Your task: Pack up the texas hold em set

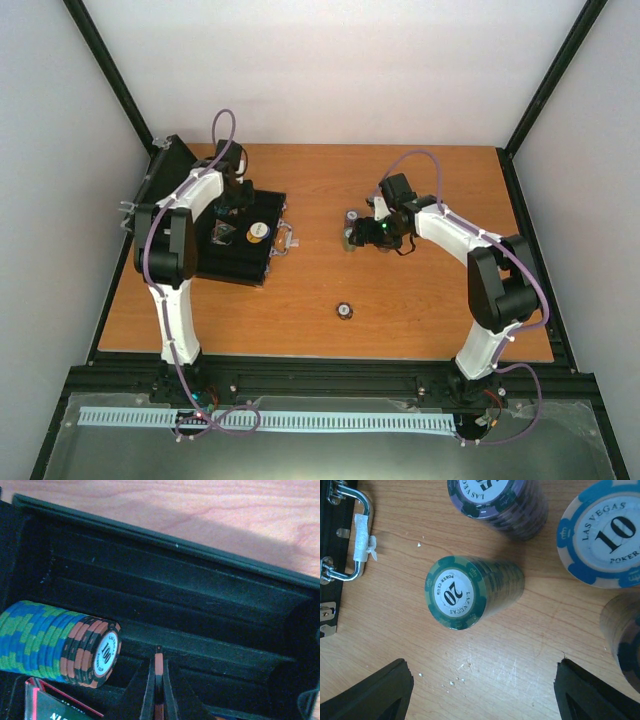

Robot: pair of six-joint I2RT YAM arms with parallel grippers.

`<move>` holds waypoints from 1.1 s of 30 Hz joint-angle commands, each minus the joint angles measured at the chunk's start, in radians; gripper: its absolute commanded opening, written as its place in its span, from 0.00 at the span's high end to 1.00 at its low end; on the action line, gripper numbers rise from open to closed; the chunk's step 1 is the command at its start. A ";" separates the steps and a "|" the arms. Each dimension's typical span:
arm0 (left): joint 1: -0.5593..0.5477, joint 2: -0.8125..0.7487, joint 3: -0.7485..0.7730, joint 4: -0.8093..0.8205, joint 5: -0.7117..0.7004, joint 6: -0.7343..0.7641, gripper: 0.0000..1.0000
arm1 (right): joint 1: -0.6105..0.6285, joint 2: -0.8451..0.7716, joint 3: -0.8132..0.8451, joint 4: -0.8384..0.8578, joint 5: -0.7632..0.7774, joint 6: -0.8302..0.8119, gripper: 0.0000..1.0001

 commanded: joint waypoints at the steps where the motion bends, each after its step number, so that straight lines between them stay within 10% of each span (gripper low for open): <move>1: -0.005 0.022 0.033 -0.020 -0.026 0.034 0.99 | -0.006 0.024 0.021 0.000 0.007 -0.007 0.21; 25: -0.007 0.111 0.085 -0.031 -0.143 0.044 0.99 | -0.006 0.043 0.023 -0.006 -0.006 -0.016 0.21; 29: -0.007 0.099 0.082 -0.030 -0.149 0.050 0.74 | -0.006 0.049 0.026 -0.006 -0.010 -0.017 0.21; 33: -0.007 0.090 0.084 -0.030 -0.153 0.052 0.71 | -0.007 0.056 0.029 -0.007 -0.018 -0.021 0.21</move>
